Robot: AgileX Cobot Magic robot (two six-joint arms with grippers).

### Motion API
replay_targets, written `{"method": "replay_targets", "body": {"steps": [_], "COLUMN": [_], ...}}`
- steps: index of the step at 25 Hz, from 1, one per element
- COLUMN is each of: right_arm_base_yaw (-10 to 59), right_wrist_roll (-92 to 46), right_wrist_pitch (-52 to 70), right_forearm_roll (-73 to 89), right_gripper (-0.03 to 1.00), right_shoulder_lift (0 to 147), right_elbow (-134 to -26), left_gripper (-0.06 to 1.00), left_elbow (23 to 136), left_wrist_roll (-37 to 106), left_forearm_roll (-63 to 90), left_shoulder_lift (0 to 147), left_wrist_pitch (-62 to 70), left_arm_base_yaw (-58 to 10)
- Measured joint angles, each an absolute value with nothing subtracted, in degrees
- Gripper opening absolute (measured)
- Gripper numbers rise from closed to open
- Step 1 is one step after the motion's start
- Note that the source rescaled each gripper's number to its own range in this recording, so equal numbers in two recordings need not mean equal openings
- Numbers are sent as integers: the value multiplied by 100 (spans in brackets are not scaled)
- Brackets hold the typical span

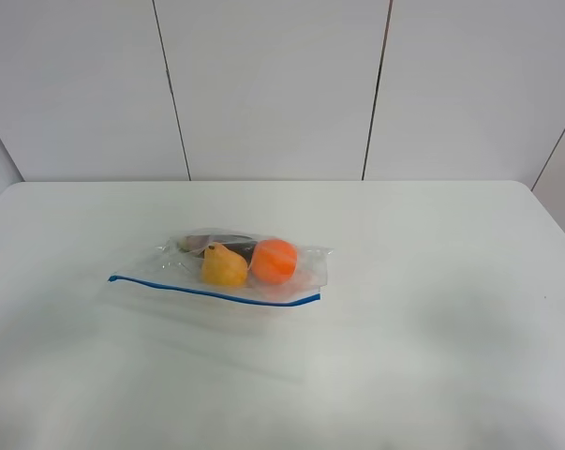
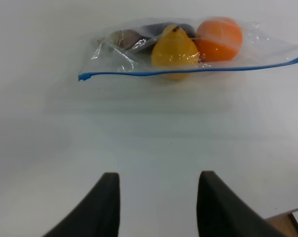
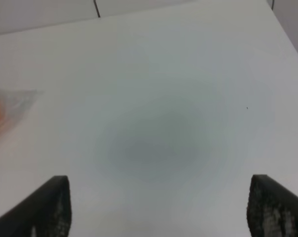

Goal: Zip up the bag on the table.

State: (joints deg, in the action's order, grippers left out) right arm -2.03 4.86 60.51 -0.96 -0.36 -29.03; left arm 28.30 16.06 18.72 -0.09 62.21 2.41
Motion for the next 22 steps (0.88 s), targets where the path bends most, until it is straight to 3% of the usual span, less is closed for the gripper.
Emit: {"method": "replay_targets", "body": {"steps": [22], "right_arm_base_yaw": [-203], "right_wrist_roll": [486], "right_wrist_pitch": [6039], "right_forearm_roll": [-83], "right_gripper": [100], "right_shoulder_lift": [-36], "right_elbow": [-2903], "left_gripper": [67], "left_elbow": [2830], "left_wrist_roll": [1619], "left_forearm_roll": [1790], "left_shoulder_lift": [-9], "left_wrist_pitch": [6221], "left_arm_base_yaw": [241]}}
